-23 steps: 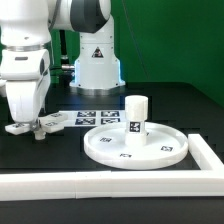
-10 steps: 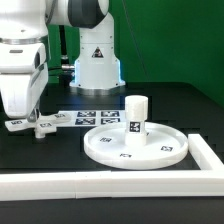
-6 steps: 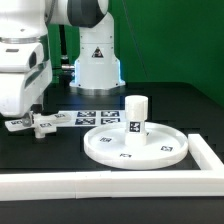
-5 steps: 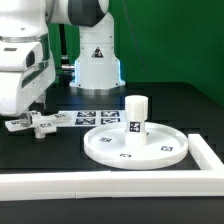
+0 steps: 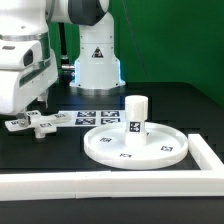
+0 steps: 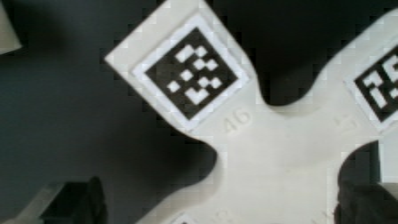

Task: Assemble round table

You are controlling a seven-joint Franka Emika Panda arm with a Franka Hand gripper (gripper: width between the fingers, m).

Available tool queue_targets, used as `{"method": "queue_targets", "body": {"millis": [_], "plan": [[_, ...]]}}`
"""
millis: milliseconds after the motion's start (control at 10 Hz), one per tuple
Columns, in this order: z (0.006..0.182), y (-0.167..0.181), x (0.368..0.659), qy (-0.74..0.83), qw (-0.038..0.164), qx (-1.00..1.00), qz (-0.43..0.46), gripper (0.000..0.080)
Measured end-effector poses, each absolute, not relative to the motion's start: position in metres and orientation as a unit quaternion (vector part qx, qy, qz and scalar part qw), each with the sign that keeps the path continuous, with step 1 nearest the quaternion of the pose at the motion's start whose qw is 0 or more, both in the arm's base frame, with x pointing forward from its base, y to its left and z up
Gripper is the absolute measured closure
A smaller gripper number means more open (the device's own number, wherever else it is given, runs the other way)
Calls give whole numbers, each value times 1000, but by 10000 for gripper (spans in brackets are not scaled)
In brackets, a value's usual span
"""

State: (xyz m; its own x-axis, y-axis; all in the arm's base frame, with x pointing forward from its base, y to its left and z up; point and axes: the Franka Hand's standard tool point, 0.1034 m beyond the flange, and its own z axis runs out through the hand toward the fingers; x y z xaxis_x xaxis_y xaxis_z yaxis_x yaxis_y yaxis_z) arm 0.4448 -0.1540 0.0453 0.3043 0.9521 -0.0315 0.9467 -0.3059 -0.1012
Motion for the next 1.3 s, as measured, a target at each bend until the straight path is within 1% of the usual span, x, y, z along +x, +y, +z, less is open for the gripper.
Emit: {"method": "queue_targets", "body": {"millis": [500, 800, 1200, 1300], "plan": [[38, -155, 432, -587, 38, -807, 48, 151], [31, -154, 428, -584, 43, -809, 53, 151], [26, -148, 428, -580, 46, -811, 56, 151], [22, -149, 425, -580, 49, -811, 59, 151]]}}
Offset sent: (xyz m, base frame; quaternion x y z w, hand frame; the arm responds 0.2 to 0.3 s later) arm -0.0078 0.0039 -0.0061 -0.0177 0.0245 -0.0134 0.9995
